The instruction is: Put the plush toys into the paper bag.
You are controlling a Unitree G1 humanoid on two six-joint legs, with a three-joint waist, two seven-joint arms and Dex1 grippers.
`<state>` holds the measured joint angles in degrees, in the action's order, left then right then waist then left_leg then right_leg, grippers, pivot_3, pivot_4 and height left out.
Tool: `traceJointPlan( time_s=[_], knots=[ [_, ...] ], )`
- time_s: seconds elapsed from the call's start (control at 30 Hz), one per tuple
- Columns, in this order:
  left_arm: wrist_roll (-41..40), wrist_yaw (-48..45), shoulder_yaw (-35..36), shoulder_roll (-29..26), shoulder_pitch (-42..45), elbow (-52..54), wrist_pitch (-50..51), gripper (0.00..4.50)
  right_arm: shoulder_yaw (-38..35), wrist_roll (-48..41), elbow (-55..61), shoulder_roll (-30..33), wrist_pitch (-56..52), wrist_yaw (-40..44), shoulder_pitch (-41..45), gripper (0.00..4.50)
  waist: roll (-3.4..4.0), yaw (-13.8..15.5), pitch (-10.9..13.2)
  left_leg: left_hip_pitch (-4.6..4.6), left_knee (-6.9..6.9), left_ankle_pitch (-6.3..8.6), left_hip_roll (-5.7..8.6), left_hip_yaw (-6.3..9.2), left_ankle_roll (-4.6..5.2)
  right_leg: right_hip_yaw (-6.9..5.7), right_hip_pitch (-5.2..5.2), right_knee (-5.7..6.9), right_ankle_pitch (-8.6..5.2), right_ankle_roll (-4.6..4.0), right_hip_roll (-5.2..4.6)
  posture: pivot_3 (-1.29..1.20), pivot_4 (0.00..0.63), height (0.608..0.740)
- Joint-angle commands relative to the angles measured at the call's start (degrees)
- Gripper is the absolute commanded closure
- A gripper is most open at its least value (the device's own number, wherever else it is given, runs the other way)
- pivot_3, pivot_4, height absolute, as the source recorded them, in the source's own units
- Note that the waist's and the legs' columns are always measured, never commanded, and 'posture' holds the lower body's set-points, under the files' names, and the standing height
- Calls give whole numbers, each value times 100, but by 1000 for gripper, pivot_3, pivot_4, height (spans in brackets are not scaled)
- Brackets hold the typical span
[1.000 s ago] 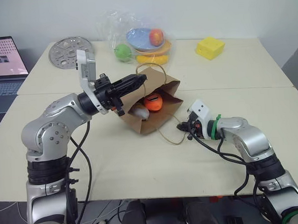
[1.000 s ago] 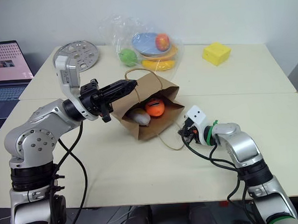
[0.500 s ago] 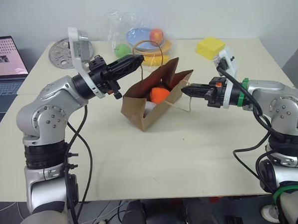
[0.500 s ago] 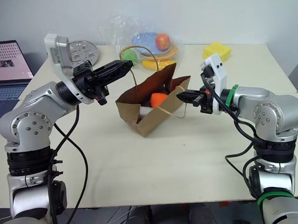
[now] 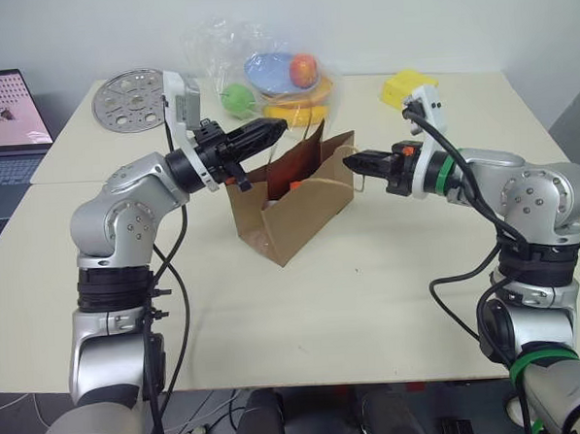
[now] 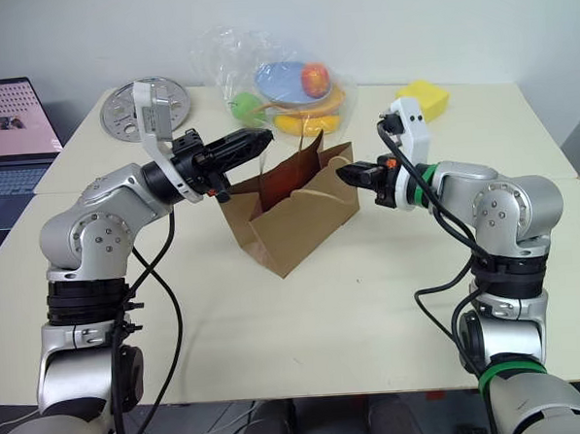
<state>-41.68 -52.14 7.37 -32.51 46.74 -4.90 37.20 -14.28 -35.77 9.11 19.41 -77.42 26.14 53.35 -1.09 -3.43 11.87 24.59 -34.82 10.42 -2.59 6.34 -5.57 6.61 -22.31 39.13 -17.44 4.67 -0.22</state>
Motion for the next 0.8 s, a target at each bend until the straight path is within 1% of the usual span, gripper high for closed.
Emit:
traceJointPlan(
  time_s=[0.03, 0.07, 0.17, 0.23, 0.27, 0.33, 0.4, 0.47, 0.53, 0.6, 0.63, 0.67, 0.8],
  knots=[
    [-16, -165, 305, -343, 51, 181, -35, 2719, -236, -311, 319, 87, 33, 3, 253, 2265, 0, -4, 0, 0, 1, 0, 0, 0, 0, 0, 0, 0, 0, 0, 0, 0, 150, 740],
    [14, -203, 315, -444, 1, 212, -41, 2338, -255, -378, 360, 139, 10, 16, 276, 1797, 0, -5, 0, 0, 3, 0, 0, 0, 0, 0, -1, -1, 0, 0, 0, 0, 150, 740],
    [118, -233, 377, -676, -146, 245, -95, 1401, -362, -547, 405, 346, -31, 62, 359, 741, 1, -8, 0, 0, 5, 0, 0, 0, 0, 0, -1, -2, 0, 0, 0, 0, 150, 740],
    [189, -195, 540, -864, -305, 215, -166, 841, -495, -754, 432, 761, 3, 347, 331, 128, 1, 11, 1, 1, 5, 0, 0, 0, 0, 0, -1, -3, 0, 0, -1, 0, 150, 740],
    [207, -164, 609, -921, -370, 208, -188, 485, -538, -852, 458, 928, 34, 475, 290, 0, 2, 18, 2, 2, 5, 0, 0, 0, 0, 0, -1, -5, 0, 0, -1, 0, 150, 740],
    [-15, -348, 774, -1072, -600, 331, 2, 18, -563, -958, 532, 1296, 232, 762, 124, 0, 3, 18, 2, 6, 4, 0, 0, 0, 0, -1, -2, -7, 0, 0, -2, 0, 150, 740],
    [-159, -516, 882, -1204, -868, 488, 135, 18, -421, -901, 654, 1743, 633, 1154, -137, 0, 2, 15, 2, 6, 6, 1, -1, 0, 2, -2, -2, -10, -1, 0, -2, 0, 150, 740],
    [-243, -523, 987, -1248, -1034, 525, 240, 18, -323, -826, 719, 2030, 1014, 1409, -350, 0, 3, 14, 2, 6, 10, 2, -2, 0, 2, -2, -2, -12, -2, -1, -1, 0, 150, 740],
    [-252, -546, 1037, -1293, -1226, 566, 304, 18, 58, -361, 889, 2515, 1819, 1853, -788, 0, 3, 14, 2, 6, 7, 2, -2, -2, 2, -2, -2, -11, -2, -1, -1, 0, 150, 740],
    [-253, -699, 978, -1349, -1519, 732, 346, 18, 509, 92, 1215, 3137, 2675, 2577, -1448, 0, 3, 22, 2, 6, 5, 2, -2, -3, 2, -1, -1, -13, -3, 0, -2, 0, 150, 740],
    [-276, -758, 921, -1334, -1620, 816, 374, 18, 602, 27, 1425, 3328, 2820, 2898, -1676, 0, 2, 18, 2, 6, 5, 2, -1, -4, 2, -1, -1, -16, -3, 0, -3, 0, 150, 740],
    [-291, -796, 882, -1321, -1680, 866, 392, 18, 664, -34, 1550, 3456, 2939, 3115, -1825, 0, 5, 17, 3, 6, 5, 2, -1, -7, 1, 0, -1, -17, -3, 1, -4, 0, 150, 740],
    [96, -941, 436, -1223, -1699, 763, 128, 18, 599, -917, 1918, 3256, 2433, 3104, -1738, 0, 7, -5, 4, 3, -2, 1, -4, -7, 1, 3, 0, -11, -3, 0, -2, 0, 150, 740]
  ],
)
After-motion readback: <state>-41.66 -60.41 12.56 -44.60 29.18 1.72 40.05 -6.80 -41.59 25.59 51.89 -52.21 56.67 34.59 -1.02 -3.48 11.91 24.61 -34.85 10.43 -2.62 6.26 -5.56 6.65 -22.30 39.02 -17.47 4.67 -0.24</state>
